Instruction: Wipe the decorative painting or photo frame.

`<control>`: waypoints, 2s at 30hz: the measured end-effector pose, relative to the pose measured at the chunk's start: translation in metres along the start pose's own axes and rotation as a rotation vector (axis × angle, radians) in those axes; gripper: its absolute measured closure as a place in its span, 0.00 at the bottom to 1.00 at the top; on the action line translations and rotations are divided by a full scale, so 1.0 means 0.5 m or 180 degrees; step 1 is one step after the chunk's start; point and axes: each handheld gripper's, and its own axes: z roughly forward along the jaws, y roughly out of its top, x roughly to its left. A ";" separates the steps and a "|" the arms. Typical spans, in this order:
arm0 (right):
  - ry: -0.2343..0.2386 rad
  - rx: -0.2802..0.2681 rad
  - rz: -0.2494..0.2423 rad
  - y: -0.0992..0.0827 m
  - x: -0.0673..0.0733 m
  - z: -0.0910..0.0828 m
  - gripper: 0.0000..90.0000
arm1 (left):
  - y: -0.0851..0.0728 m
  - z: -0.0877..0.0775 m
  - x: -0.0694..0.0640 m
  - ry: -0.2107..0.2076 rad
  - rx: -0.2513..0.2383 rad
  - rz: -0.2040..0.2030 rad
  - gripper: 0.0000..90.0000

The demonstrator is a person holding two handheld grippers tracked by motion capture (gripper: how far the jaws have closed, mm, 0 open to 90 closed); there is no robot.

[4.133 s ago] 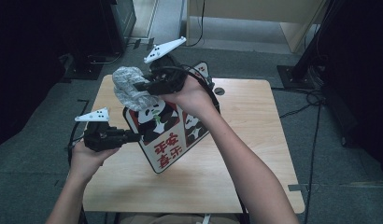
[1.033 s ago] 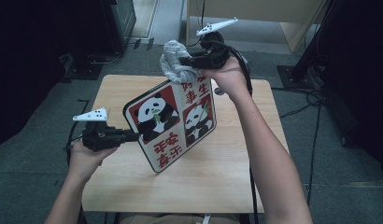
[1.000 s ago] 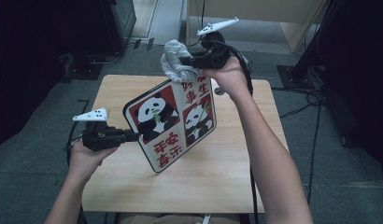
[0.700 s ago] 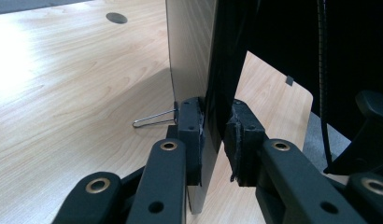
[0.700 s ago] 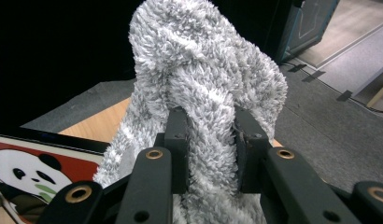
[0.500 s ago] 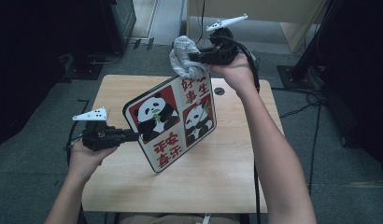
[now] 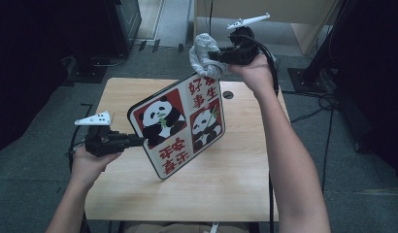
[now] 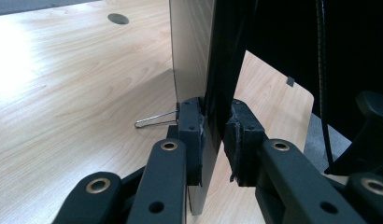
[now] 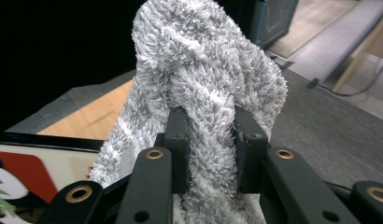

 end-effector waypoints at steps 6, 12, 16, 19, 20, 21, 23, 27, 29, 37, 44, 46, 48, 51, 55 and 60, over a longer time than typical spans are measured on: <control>-0.0110 0.0027 0.0091 -0.013 -0.020 -0.005 0.81 | 0.000 0.000 0.001 0.0001 -0.0004 0.0002 0.86; -0.0250 0.0067 0.0123 -0.021 -0.027 -0.005 0.81 | 0.001 0.000 0.000 0.0021 0.0005 0.0002 0.87; -0.0358 0.0097 0.0090 -0.025 -0.028 -0.004 0.81 | 0.001 0.000 0.000 0.0019 0.0008 0.0002 0.86; -0.0387 0.0090 0.0101 -0.030 -0.032 -0.004 0.81 | 0.001 0.000 0.000 0.0017 0.0011 0.0003 0.86; -0.0399 0.0101 0.0131 -0.032 -0.033 -0.005 0.81 | 0.001 0.000 0.000 0.0016 0.0010 0.0003 0.86; -0.0407 0.0099 0.0125 -0.034 -0.036 -0.004 0.81 | 0.001 0.000 0.001 0.0012 0.0010 0.0000 0.86; -0.0436 0.0122 0.0163 -0.040 -0.040 -0.004 0.81 | 0.001 0.000 0.001 0.0007 0.0007 -0.0001 0.86; -0.0463 0.0188 0.0220 -0.056 -0.053 0.000 0.81 | 0.000 0.000 0.002 -0.0007 0.0008 -0.0011 0.86; -0.0434 0.0194 0.0230 -0.064 -0.055 0.003 0.81 | 0.000 0.000 0.002 -0.0004 0.0009 -0.0010 0.86; -0.0415 0.0225 0.0287 -0.082 -0.059 0.011 0.82 | 0.000 0.001 0.001 0.0002 0.0010 -0.0011 0.86; -0.0376 0.0235 0.0342 -0.101 -0.064 0.015 0.82 | 0.001 0.001 0.001 -0.0003 0.0013 -0.0014 0.86; -0.0363 0.0217 0.0353 -0.108 -0.067 0.018 0.82 | 0.000 0.001 0.001 -0.0008 0.0012 -0.0017 0.86; -0.0361 0.0213 0.0365 -0.116 -0.069 0.020 0.81 | 0.001 0.001 0.001 -0.0007 0.0012 -0.0017 0.86; -0.0348 0.0215 0.0373 -0.128 -0.072 0.023 0.81 | 0.001 0.001 0.001 -0.0005 0.0011 -0.0017 0.86; -0.0333 0.0193 0.0408 -0.138 -0.073 0.024 0.81 | 0.001 0.001 0.001 -0.0003 0.0012 -0.0018 0.86; -0.0332 0.0210 0.0407 -0.146 -0.071 0.026 0.82 | 0.001 0.001 0.000 0.0002 0.0017 -0.0020 0.86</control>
